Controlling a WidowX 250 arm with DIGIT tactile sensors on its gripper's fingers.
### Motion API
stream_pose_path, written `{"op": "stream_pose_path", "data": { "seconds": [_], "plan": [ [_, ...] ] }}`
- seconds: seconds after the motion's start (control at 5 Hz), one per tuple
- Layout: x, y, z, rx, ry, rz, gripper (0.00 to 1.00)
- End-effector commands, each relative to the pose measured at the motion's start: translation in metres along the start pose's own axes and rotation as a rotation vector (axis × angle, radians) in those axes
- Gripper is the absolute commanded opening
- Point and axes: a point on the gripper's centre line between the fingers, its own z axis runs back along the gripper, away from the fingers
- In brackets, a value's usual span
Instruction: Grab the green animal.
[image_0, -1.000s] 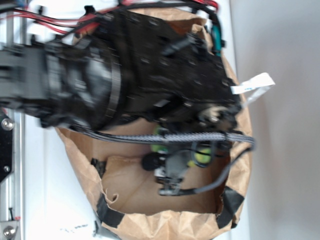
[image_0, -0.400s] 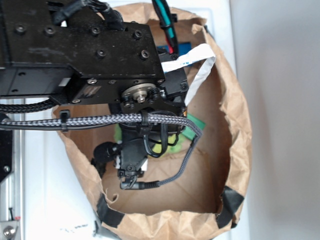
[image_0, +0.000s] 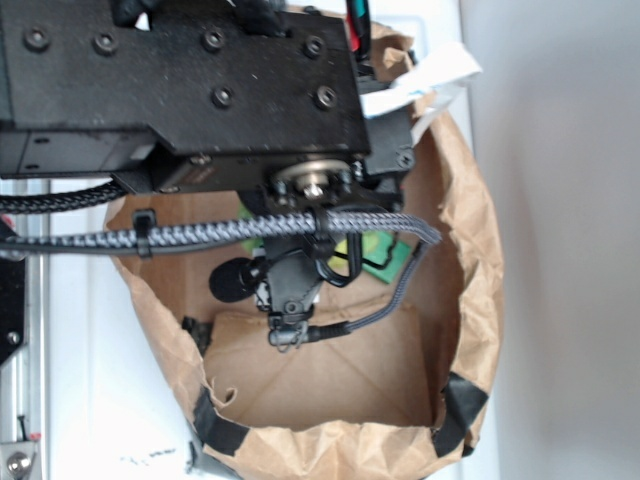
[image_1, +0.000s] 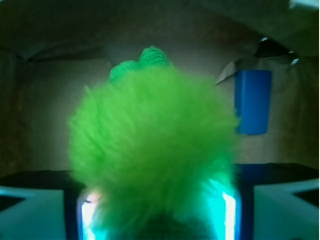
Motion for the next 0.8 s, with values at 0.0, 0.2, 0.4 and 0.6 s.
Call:
{"op": "stream_pose_path", "data": {
  "seconds": [0.0, 0.2, 0.4, 0.6],
  "plan": [
    [0.003, 0.009, 0.038, 0.095, -0.12, 0.064, 0.0],
    [0.005, 0.011, 0.046, 0.145, -0.107, 0.088, 0.0],
    [0.005, 0.01, 0.049, 0.153, -0.089, 0.074, 0.0],
    [0.005, 0.01, 0.048, 0.125, -0.083, 0.06, 0.0]
  ]
}}
